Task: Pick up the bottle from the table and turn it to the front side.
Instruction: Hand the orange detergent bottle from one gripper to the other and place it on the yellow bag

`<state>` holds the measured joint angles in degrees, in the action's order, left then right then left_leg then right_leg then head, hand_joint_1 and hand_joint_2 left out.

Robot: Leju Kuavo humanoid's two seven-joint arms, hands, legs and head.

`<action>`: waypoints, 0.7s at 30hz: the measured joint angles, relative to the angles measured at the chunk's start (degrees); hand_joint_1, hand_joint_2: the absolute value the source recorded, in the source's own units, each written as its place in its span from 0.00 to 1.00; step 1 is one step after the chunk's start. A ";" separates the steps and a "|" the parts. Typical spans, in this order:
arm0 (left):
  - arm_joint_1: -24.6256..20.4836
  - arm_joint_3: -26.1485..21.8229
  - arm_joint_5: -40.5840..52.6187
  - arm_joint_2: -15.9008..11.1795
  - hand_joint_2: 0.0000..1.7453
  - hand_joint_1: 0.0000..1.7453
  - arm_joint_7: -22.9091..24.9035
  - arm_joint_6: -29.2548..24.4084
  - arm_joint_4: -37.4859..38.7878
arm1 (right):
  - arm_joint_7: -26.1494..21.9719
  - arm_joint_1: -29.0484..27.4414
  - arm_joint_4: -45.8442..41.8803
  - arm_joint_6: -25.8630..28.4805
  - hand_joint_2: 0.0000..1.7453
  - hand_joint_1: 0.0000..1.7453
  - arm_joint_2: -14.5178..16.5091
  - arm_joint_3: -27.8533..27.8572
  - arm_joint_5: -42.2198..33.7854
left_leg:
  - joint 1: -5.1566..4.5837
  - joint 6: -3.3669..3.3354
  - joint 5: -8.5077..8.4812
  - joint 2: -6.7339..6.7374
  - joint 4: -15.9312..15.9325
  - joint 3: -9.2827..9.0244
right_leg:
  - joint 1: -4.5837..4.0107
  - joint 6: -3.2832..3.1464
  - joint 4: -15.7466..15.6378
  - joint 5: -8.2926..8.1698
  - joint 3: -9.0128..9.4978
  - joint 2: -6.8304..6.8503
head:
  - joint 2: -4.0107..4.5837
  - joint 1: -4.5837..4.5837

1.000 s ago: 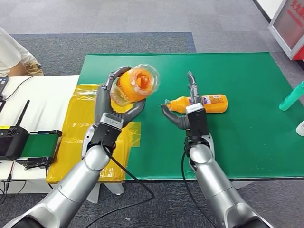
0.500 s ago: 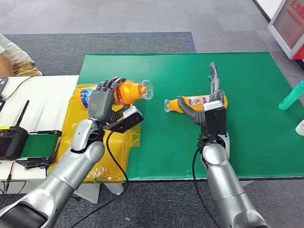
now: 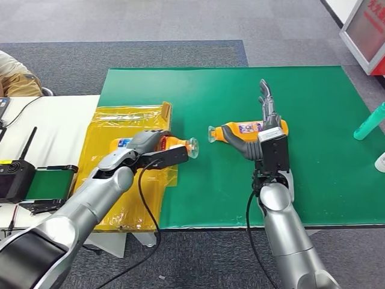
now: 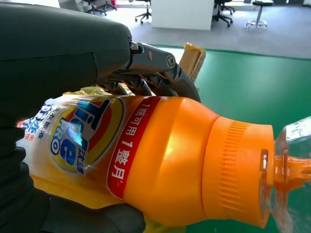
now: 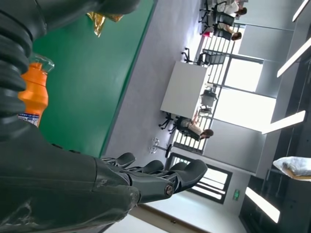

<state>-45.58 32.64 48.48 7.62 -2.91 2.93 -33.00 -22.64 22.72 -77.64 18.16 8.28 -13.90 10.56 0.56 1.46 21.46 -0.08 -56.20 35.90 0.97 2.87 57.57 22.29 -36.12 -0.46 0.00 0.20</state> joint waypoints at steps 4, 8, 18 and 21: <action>-1.00 0.22 -1.30 0.20 1.00 1.00 -0.60 1.98 1.95 | -0.11 0.25 0.02 -0.59 1.00 0.00 0.04 0.00 -0.61 | 0.00 0.00 0.00 0.00 0.00 0.00 | 0.00 0.00 0.00 0.00 0.01 0.00 | 0.00 0.01; -1.64 0.50 -1.80 0.20 1.00 1.00 -0.90 2.38 3.37 | -0.22 0.34 0.02 -0.79 1.00 0.00 0.14 0.00 -0.81 | 0.00 0.00 -0.01 0.00 0.00 0.01 | 0.00 0.00 0.01 0.00 0.01 0.01 | 0.00 0.01; -2.35 1.19 -2.11 0.04 1.00 1.00 1.14 2.81 6.40 | -1.01 0.37 0.02 -0.53 1.00 0.00 0.15 0.00 -1.87 | 0.00 0.00 0.00 0.00 0.00 0.01 | 0.00 0.00 0.01 0.00 0.01 0.01 | 0.00 0.01; -2.49 1.36 -2.73 -0.09 1.00 0.75 1.43 3.31 7.52 | -1.23 0.42 0.02 -0.47 1.00 0.00 0.15 0.00 -2.05 | 0.00 0.00 0.00 0.00 0.00 0.01 | 0.00 0.00 0.01 0.00 0.02 0.01 | 0.00 0.01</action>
<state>-48.07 34.00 45.75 7.54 -1.49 6.25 -25.48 -23.87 23.14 -77.61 17.69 8.44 -13.90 8.51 0.56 1.47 21.46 -0.08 -56.20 35.91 0.97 2.87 57.58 22.29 -36.11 -0.46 0.00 0.21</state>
